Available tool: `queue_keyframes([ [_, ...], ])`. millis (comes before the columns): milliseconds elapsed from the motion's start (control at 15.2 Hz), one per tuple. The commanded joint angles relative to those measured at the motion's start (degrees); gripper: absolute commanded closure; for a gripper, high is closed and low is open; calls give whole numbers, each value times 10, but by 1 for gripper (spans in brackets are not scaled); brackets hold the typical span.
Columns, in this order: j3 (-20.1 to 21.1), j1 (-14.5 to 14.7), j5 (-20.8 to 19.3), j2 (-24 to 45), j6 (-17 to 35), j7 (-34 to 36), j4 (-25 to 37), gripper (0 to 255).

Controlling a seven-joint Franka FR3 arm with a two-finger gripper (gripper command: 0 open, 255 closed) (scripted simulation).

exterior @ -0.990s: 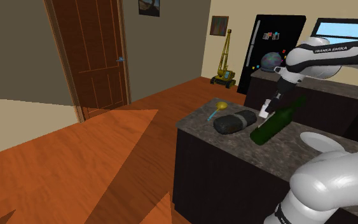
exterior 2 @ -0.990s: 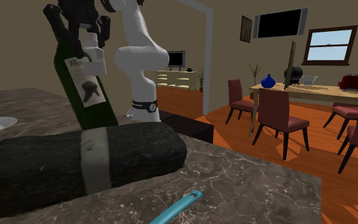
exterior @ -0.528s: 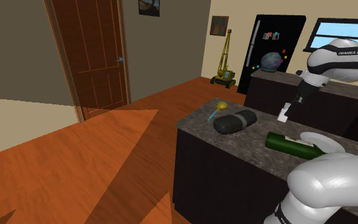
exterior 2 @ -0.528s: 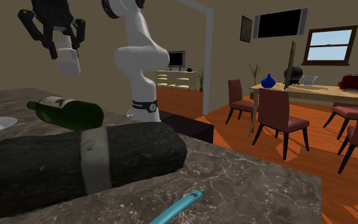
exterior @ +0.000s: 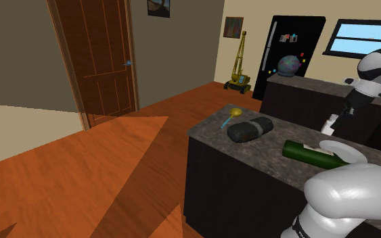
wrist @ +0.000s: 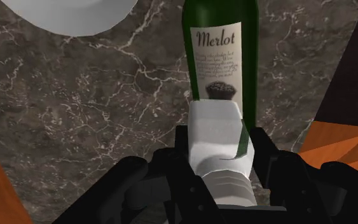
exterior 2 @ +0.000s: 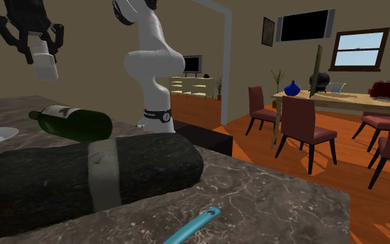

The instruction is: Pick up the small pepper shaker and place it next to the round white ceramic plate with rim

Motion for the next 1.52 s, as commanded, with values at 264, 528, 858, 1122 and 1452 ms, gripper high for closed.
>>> queue_keyframes([
  [264, -73, -7, -25, 10, -28, -82, 55, 255],
  [528, -106, -3, -35, 17, -21, -108, 64, 255],
  [858, -128, -1, -45, 20, 15, -111, 34, 255],
  [1122, -147, 2, -53, 25, 45, -114, 12, 255],
  [1452, -175, 11, -63, 34, 84, -119, -13, 255],
])
